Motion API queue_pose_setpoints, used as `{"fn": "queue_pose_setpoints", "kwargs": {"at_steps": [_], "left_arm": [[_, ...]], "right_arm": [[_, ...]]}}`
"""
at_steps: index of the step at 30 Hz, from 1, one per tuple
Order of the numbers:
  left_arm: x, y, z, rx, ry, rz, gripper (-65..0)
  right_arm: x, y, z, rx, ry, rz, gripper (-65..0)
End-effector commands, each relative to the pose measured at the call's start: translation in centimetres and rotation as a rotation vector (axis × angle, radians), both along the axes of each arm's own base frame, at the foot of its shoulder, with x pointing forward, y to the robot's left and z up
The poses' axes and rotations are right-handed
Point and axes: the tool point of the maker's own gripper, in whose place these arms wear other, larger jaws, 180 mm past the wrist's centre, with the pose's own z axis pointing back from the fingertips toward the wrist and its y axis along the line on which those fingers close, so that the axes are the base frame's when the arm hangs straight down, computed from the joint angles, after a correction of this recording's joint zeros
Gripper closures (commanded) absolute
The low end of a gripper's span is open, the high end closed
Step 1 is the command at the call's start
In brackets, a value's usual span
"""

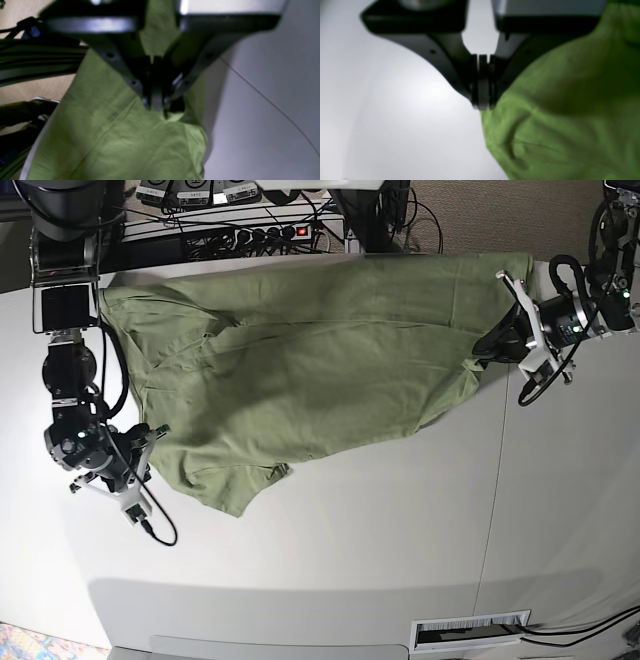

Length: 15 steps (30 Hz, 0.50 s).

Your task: Fold the T-shirt properly

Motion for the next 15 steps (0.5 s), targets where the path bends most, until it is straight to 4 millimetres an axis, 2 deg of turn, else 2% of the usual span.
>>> {"fn": "queue_pose_setpoints", "kwargs": {"at_steps": [1, 2, 5, 6, 10, 15], "left_arm": [[0.5, -0.1, 1.3, -0.021, -0.038, -0.01, 0.0], [0.5, -0.1, 1.3, -0.023, -0.04, -0.01, 0.0], [0.5, 0.0, 1.3, -0.019, -0.04, -0.01, 0.0], [0.5, -0.1, 1.3, -0.02, -0.04, -0.01, 0.0], [0.5, 0.0, 1.3, -0.019, -0.039, -0.01, 0.0], [0.5, -0.1, 1.3, -0.02, -0.04, -0.01, 0.0]], "right_arm": [[1.5, 0.3, 2.0, 0.007, -0.074, 0.015, 0.0], [1.8, 0.8, 1.8, 0.013, -0.087, 0.02, -0.3], [3.2, 2.0, 1.3, 0.048, -0.133, 0.031, -23.1], [3.8, 2.3, 1.0, 0.058, -0.146, 0.03, -26.3], [6.2, 2.8, 0.6, 0.101, -0.168, 0.01, -26.4], [8.4, 2.0, 1.0, 0.139, -0.168, -0.032, -26.4]]}}
